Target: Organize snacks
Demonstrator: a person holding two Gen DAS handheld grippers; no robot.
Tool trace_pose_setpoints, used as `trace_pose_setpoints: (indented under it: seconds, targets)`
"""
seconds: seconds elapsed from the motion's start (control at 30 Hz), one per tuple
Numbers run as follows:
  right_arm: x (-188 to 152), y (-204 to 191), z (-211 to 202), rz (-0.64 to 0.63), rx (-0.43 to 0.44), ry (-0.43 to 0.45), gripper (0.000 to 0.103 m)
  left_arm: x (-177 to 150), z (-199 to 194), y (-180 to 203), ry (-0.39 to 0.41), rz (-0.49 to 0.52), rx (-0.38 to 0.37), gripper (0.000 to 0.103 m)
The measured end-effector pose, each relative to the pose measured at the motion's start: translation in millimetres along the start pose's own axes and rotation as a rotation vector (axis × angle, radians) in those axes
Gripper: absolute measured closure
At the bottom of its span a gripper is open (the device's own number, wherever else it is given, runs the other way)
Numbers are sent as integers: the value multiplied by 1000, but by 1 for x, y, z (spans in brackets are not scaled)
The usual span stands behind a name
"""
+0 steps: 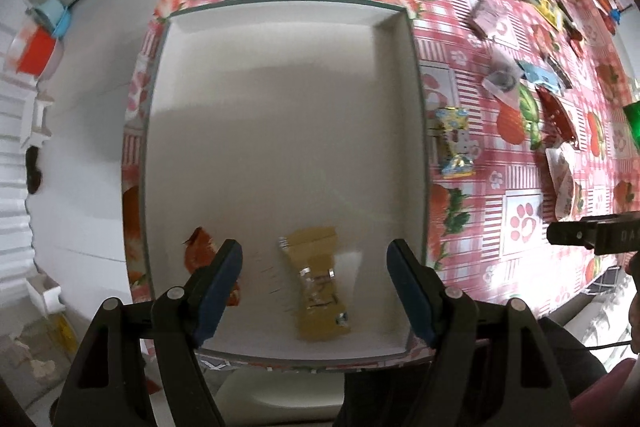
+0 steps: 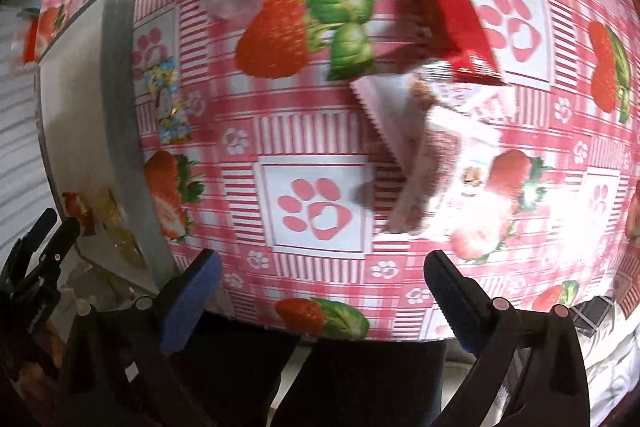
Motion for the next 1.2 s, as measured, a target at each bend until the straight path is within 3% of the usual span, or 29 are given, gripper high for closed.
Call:
trace_pose_setpoints:
  seconds: [0.07,0.13,0.6,0.97,1.1,1.2]
  targets:
    - [10,20,-17,17,-7,7,1,1,-1,5,-2,11,3,25]
    - [8,13,-11,41,-17,17,1,4,-1,11,-4,20,4,25]
    - [3,96,-21,125,40,-16,1,12,1,33,-32,84,5,24]
    - [-29,151,-11,186,38,-37,1,29,1,61,-46,172,-40,24]
    - [-41,168,-9,205,35,-27,1,48,5,84,-51,191,-94,23]
    - [-52,181,-11,204,28,-20,1,61,16,100,-61,197,-89,23]
Point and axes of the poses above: each gripper's, at about its wrist camera, not at the fingertips, and z roughly the way its jaws point, y to its right, x to its top, the point moved 2 cm from there along z, roughly the way its jaws point, and after that the axes turned 8 degrees about z, right-handed, at the moved point
